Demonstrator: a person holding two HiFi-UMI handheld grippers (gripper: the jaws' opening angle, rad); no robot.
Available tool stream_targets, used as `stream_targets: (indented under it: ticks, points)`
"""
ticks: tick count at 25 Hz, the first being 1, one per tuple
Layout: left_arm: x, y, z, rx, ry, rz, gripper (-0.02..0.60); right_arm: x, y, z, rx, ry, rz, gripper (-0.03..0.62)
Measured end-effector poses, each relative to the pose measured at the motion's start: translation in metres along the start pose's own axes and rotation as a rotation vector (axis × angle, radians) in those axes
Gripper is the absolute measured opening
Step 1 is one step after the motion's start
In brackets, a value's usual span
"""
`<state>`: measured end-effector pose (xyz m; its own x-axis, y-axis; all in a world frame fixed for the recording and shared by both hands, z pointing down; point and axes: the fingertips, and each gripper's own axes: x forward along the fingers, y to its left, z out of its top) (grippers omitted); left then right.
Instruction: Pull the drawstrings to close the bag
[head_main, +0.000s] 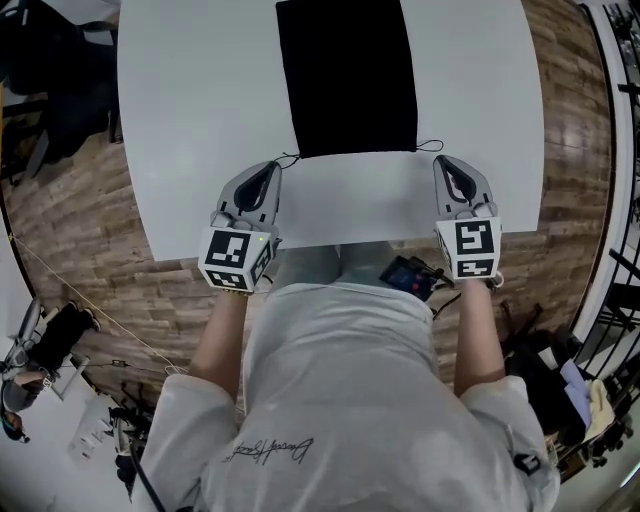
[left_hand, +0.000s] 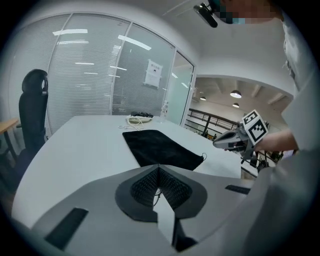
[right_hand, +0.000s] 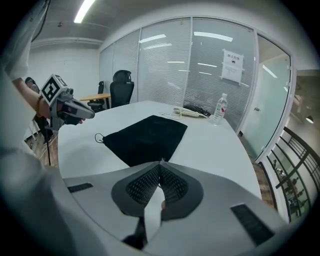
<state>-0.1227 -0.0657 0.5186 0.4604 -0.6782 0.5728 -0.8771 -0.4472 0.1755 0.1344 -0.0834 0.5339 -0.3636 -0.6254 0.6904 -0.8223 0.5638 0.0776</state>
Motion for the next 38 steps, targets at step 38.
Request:
stream_targets:
  ticks: [38]
  points:
    - [0.056, 0.02, -0.062, 0.39, 0.222, 0.007, 0.037, 0.024, -0.01, -0.024, -0.05, 0.014, -0.025, 0.023]
